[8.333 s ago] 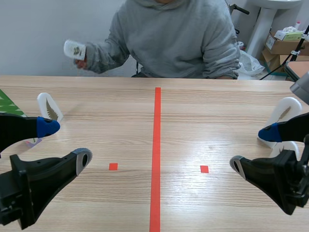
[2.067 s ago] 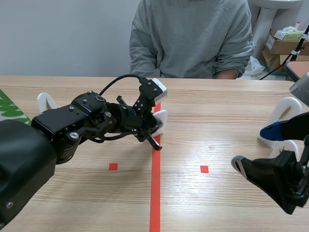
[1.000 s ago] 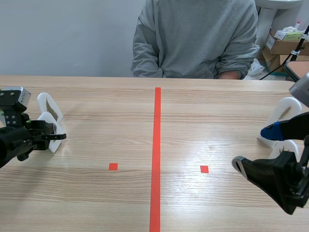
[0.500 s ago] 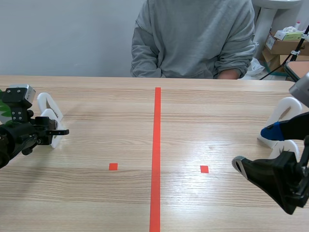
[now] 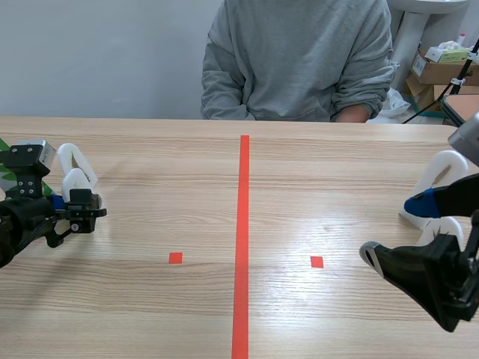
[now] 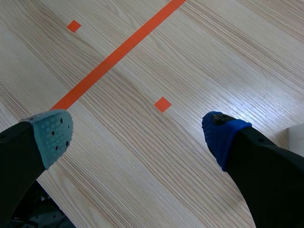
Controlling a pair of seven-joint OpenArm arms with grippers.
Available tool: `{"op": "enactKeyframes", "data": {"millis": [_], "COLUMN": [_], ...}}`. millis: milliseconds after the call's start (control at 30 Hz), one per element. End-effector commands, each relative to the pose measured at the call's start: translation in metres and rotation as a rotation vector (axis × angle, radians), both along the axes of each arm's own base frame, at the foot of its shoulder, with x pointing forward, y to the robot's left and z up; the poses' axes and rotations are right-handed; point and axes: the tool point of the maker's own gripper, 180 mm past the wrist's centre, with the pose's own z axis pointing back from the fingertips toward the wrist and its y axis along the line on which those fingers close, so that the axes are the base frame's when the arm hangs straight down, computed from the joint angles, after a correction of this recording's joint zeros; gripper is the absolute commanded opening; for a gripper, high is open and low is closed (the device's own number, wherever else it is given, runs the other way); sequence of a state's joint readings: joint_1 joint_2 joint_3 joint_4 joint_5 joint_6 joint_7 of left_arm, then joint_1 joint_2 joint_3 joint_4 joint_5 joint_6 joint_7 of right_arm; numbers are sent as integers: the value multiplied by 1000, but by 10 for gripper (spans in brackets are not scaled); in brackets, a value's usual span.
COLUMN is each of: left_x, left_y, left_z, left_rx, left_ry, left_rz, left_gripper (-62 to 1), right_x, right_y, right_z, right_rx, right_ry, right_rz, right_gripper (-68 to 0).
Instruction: Do the leaf sorting experiment
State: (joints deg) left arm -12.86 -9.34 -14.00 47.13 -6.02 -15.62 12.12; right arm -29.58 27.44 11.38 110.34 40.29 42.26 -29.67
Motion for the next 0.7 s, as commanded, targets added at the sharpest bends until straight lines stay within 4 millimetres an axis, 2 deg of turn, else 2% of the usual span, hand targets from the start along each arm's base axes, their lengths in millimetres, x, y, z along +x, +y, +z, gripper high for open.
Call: {"op": "enactKeyframes", "data": {"millis": [0,133,200,367,500,667], "left_x": [9,9,6,-15,-44,-81], "left_y": [1,2,4,-3,-25,-64], "left_z": [19,32,43,79,116,152], "left_rx": [12,34,41,66,87,123], "left_ry": [-55,-84,-104,-174,-247,-300], "left_rz": [-8,-22,-30,-117,-226,-380], "left_gripper": [-229,-180,-176,-176,-176,-176], "right_x": [2,2,2,2,2,2], "right_y": [0,-1,-1,-1,-1,-1], "right_z": [5,4,4,4,4,5], "right_rx": [5,-1,-4,-5,-5,0], "right_ry": [-20,-19,-19,-19,-19,-22], "right_rz": [7,8,7,7,7,7], "right_gripper": [-120,-120,-120,-119,-119,-119]}}
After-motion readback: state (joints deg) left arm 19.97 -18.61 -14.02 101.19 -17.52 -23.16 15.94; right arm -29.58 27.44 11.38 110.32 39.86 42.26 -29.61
